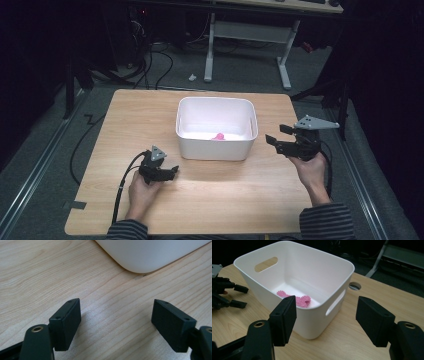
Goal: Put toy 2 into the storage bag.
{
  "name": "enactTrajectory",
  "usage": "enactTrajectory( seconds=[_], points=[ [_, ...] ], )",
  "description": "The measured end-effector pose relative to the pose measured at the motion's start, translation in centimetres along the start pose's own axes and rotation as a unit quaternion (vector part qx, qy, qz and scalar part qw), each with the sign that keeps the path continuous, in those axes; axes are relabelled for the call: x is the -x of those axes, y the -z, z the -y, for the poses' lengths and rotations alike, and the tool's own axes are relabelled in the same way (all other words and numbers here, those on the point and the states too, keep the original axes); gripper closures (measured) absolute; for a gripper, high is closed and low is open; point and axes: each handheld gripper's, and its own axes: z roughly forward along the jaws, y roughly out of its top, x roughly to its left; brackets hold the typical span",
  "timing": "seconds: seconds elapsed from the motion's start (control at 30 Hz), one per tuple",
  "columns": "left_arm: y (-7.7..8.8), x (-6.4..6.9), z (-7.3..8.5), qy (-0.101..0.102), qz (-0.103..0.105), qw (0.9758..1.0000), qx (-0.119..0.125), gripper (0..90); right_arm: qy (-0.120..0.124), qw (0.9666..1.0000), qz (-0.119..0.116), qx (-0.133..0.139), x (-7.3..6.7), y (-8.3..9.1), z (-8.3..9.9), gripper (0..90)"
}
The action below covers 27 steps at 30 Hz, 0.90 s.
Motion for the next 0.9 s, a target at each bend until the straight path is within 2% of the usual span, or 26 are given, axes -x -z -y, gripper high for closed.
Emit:
enactTrajectory(
  seconds=[0.07, 0.27, 0.33, 0.5, 0.7, 0.9],
  points=[
    [0.0, 0.0, 0.0, 0.0, 0.0, 1.0, 0.0, 24.0, -0.004, 1.0, 0.008, 0.002, 0.2, 0.4, 0.6, 33.7],
    [0.0, 0.0, 0.0, 0.0, 0.0, 1.0, 0.0, 24.0, -0.02, 0.9997, 0.011, -0.004, 0.7, 1.1, 2.4, 35.2],
    [0.0, 0.0, 0.0, 0.0, 0.0, 1.0, 0.0, 24.0, -0.019, 0.9996, 0.017, -0.009, 0.7, 1.4, 2.9, 35.1],
    [0.0, 0.0, 0.0, 0.0, 0.0, 1.0, 0.0, 24.0, -0.038, 0.999, 0.021, -0.012, 1.1, 1.5, 4.8, 35.1],
    [0.0, 0.0, 0.0, 0.0, 0.0, 1.0, 0.0, 24.0, -0.061, 0.9974, 0.032, -0.022, 1.7, 0.1, 7.8, 35.8],
    [0.0, 0.0, 0.0, 0.0, 0.0, 1.0, 0.0, 24.0, -0.073, 0.9952, 0.037, -0.054, 2.1, -2.5, 10.6, 36.1]
  ],
)
